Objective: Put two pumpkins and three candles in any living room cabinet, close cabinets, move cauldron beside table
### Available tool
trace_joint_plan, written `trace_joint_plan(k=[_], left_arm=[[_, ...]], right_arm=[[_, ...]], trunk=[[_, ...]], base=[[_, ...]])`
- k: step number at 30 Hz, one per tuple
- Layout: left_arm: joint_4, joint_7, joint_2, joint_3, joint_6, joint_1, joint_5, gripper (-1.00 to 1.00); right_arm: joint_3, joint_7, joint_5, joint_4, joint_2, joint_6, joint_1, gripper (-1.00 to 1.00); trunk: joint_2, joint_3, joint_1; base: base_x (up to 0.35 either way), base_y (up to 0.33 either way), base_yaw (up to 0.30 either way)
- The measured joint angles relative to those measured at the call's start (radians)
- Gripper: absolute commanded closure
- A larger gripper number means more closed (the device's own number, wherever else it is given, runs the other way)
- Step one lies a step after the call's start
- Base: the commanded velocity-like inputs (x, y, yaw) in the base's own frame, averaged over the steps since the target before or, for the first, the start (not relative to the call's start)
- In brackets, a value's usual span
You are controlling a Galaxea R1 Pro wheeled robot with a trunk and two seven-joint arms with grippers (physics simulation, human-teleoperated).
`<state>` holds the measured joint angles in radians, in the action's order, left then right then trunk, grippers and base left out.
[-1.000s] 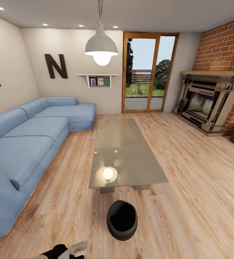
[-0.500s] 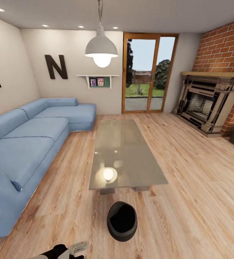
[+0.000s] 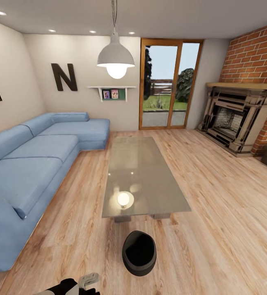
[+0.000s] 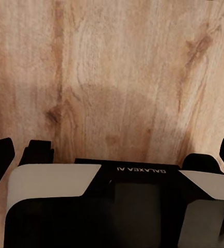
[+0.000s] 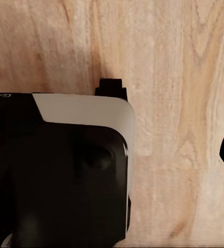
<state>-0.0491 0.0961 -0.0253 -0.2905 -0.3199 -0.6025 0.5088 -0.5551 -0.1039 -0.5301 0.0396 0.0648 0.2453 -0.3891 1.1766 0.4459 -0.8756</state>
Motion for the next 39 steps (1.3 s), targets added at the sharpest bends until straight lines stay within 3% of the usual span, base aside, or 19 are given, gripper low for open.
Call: trace_joint_plan(k=[3,39], left_arm=[[0.001,0.001,0.001,0.0,0.001,0.0,0.0,-1.0],[-0.001,0.002,0.008,-0.002,0.0,0.0,-0.002,-1.0]], right_arm=[[0.0,0.0,0.0,0.0,0.0,0.0,0.02,-1.0],[0.001,0.0,0.0,0.0,0.0,0.0,0.03,-1.0]], trunk=[[-0.021,-0.009,0.012],[-0.021,-0.01,0.012]], base=[[0.0,0.0,0.0],[0.0,0.0,0.0]])
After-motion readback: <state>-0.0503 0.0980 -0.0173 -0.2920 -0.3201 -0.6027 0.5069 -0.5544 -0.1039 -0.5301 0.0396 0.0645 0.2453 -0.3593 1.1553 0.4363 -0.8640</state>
